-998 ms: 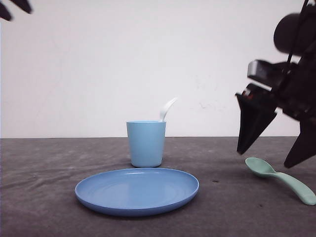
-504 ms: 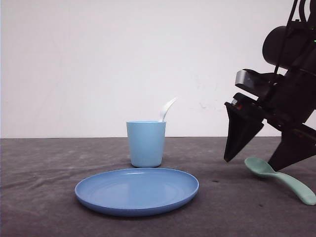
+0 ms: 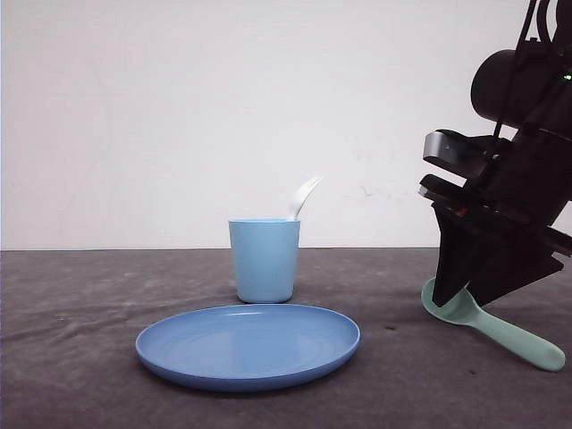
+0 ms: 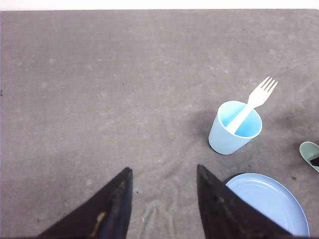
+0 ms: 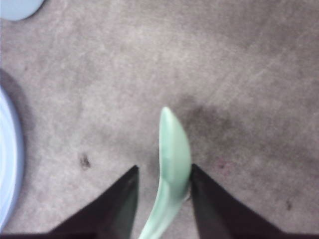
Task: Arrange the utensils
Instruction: 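Lower the right gripper onto the mint-green spoon and grasp it, then lift the spoon with the right gripper and lower it into the cup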
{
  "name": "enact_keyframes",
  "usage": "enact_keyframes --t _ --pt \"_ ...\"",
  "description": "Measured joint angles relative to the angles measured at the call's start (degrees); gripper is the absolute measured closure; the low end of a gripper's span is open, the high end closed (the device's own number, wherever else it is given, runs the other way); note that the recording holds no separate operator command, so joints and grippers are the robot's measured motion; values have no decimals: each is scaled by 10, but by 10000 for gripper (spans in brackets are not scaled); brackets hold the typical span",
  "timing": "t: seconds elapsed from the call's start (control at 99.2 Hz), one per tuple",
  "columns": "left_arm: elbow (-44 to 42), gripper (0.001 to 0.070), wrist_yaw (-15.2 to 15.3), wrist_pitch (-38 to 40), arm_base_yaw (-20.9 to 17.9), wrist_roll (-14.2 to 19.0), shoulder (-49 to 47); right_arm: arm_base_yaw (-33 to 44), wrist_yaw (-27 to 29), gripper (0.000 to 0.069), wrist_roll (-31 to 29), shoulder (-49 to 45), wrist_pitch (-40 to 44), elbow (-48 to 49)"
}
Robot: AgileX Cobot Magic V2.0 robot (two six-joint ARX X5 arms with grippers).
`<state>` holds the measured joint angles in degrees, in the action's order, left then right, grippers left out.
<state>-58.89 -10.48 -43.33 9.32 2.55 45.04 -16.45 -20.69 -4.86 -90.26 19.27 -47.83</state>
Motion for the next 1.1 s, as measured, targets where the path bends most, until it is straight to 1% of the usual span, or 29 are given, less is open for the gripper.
enact_keyframes --t 0.121,0.303,0.444,0.656,0.777,0.918,1.009,1.099 --pt "0 473 0 0 0 0 0 0 7 607 0 0 6 0" --pt "0 473 0 -2 0 0 0 0 16 667 0 0 12 0" --pt "0 473 0 -7 0 0 0 0 7 673 -2 0 -3 0" --pt "0 473 0 -12 0 0 0 -14 -56 673 -31 6 -56 -12" --pt "0 473 0 -12 0 0 0 -35 -83 673 -56 23 -104 -40" --pt "0 473 0 -13 0 0 0 -64 -110 673 -84 32 -188 -71" --pt "0 473 0 -13 0 0 0 -86 -109 673 -96 32 -256 -74" --pt "0 473 0 -13 0 0 0 -108 -85 673 -99 32 -329 -74"
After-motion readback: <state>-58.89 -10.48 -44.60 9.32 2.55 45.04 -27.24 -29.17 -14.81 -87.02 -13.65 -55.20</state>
